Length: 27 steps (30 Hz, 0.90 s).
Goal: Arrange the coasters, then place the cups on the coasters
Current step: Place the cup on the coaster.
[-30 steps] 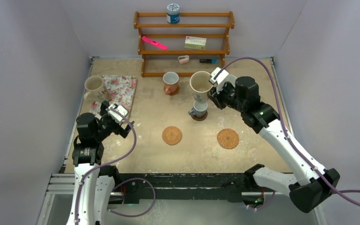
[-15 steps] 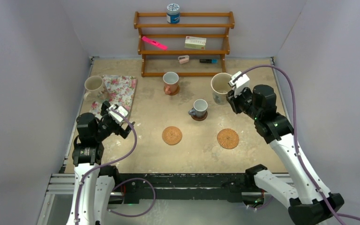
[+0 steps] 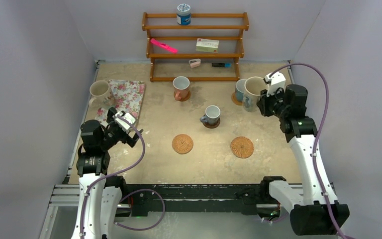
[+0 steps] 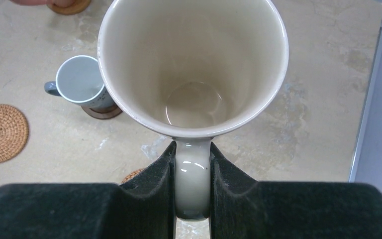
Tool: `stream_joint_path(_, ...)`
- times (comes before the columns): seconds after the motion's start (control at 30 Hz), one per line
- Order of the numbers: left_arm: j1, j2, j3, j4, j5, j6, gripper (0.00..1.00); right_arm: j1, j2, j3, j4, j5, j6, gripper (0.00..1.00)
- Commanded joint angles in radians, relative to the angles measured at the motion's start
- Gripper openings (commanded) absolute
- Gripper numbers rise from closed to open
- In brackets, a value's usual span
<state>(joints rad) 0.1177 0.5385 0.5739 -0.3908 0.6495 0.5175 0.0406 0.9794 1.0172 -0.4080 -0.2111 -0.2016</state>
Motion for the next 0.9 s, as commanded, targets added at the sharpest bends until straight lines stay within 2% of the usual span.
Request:
stream_joint_path(0.0, 0.01, -0.003, 0.006, -0.005, 0.031, 0.018, 1.0, -0.132, -0.067, 0.035, 0.127, -0.188, 0.007, 0.0)
stream_joint_path(0.3, 0.012, -0.007, 0.007, -0.01, 0.035, 0.02, 1.0, -0.445, -0.103, -0.044, 0.022, -0.552, -0.093, 0.0)
stream_joint_path(0.43, 0.016, -0.006, 0.007, -0.01, 0.036, 0.02, 1.0, -0.585, -0.071, -0.072, -0.033, -0.725, -0.175, 0.0)
stream_joint_path(0.5, 0.016, -0.004, 0.007, -0.01, 0.039, 0.022, 1.0, -0.642, -0.039, -0.062, -0.123, -0.831, -0.303, 0.0)
stream_joint_path(0.6, 0.016, -0.002, 0.008, -0.01, 0.039, 0.022, 1.0, -0.665, -0.034, -0.064, -0.285, -0.9, -0.551, 0.0)
stream_joint_path(0.77, 0.017, -0.006, 0.008, -0.011, 0.039, 0.024, 1.0, -0.665, -0.069, -0.146, -0.324, -0.962, -0.73, 0.0)
stream_joint_path(0.87, 0.019, -0.007, 0.007, -0.012, 0.039, 0.024, 1.0, -0.665, -0.069, -0.157, -0.447, -0.99, -0.924, 0.0)
